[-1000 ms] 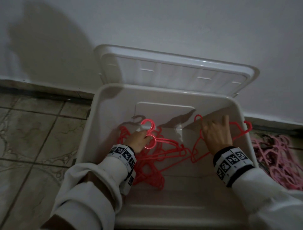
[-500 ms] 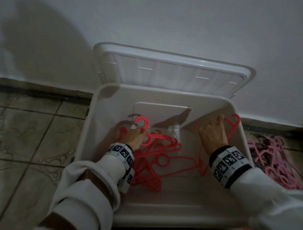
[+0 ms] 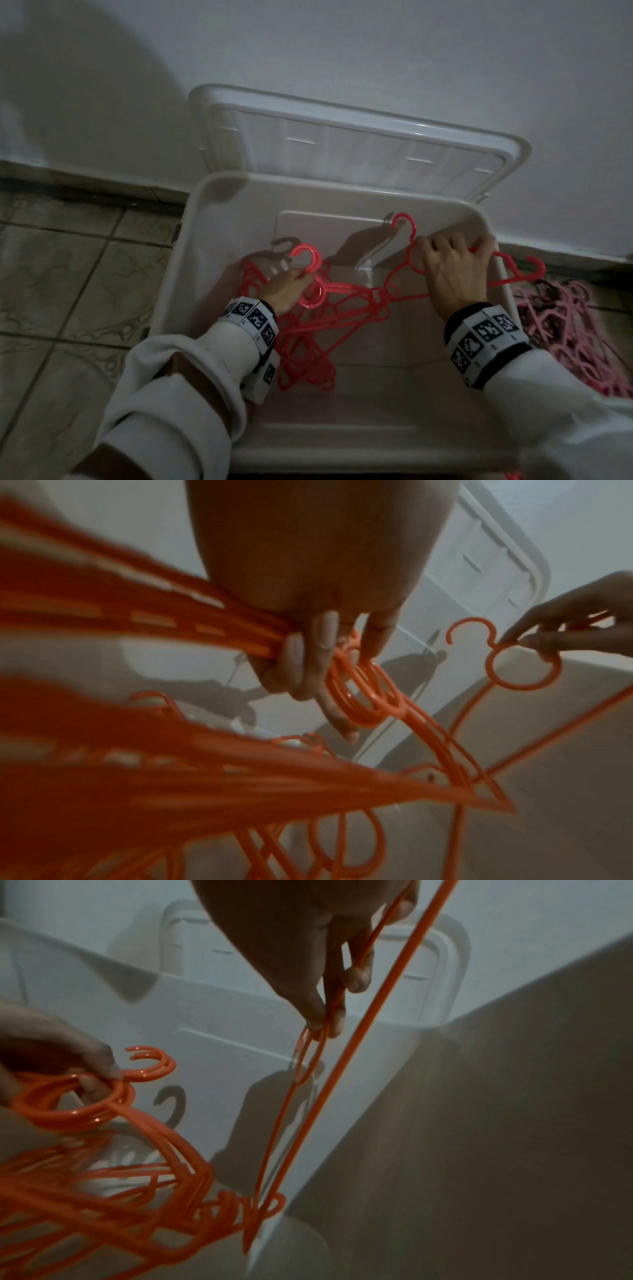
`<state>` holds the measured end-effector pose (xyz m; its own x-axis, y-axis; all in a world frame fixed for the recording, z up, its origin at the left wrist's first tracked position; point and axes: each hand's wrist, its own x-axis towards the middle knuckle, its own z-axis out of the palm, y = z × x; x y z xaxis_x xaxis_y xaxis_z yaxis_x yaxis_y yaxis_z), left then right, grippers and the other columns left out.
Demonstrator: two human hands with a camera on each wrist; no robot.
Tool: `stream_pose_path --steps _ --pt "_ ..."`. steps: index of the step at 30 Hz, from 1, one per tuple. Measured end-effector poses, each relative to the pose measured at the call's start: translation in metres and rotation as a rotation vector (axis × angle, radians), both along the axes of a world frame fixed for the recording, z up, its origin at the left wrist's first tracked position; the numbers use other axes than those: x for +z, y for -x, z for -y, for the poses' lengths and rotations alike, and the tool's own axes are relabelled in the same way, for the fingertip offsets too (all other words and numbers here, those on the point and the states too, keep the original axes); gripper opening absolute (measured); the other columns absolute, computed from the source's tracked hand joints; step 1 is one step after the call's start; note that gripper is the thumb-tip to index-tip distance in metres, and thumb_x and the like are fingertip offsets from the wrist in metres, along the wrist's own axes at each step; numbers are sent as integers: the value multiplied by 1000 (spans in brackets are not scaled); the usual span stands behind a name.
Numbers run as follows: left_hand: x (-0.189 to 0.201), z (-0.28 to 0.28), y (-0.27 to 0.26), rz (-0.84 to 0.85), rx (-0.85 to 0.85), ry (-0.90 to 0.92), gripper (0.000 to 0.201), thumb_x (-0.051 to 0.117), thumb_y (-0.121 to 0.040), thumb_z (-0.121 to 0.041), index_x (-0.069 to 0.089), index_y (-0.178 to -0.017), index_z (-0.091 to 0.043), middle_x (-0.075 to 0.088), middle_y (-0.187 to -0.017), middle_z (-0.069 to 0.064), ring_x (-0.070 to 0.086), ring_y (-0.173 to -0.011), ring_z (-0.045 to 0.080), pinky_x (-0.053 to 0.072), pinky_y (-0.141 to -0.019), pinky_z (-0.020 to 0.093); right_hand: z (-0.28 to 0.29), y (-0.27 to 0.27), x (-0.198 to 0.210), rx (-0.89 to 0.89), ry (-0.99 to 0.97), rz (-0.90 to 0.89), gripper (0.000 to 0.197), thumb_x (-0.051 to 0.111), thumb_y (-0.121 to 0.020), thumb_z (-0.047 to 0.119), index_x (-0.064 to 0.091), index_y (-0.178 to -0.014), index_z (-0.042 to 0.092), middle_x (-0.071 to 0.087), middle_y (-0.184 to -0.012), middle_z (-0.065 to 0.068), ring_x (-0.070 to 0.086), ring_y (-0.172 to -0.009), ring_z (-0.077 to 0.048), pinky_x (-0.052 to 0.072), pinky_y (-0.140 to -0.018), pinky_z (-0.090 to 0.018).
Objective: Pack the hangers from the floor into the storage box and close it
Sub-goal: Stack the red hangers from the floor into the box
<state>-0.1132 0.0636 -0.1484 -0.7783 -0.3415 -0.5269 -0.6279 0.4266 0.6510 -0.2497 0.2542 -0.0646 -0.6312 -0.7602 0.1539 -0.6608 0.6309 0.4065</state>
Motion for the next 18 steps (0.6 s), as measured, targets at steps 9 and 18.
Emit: stream_pose_path --steps 9,18 --pt "12 -14 -2 -158 22 -103 33 40 -96 -30 58 -122 -21 52 -124 -8 52 -106 13 36 -92 28 -7 21 -2 66 386 -80 24 55 -77 2 62 -96 15 61 -71 0 48 -76 -21 23 -81 -38" --pt "13 -21 3 -167 157 -273 28 45 -93 -28 50 -66 -26 47 -63 -7 42 -52 15 30 -52 26 -2 18 -10 44 555 -86 15 66 -78 2 62 -88 12 60 -69 -2 51 -73 -23 23 -78 -38"
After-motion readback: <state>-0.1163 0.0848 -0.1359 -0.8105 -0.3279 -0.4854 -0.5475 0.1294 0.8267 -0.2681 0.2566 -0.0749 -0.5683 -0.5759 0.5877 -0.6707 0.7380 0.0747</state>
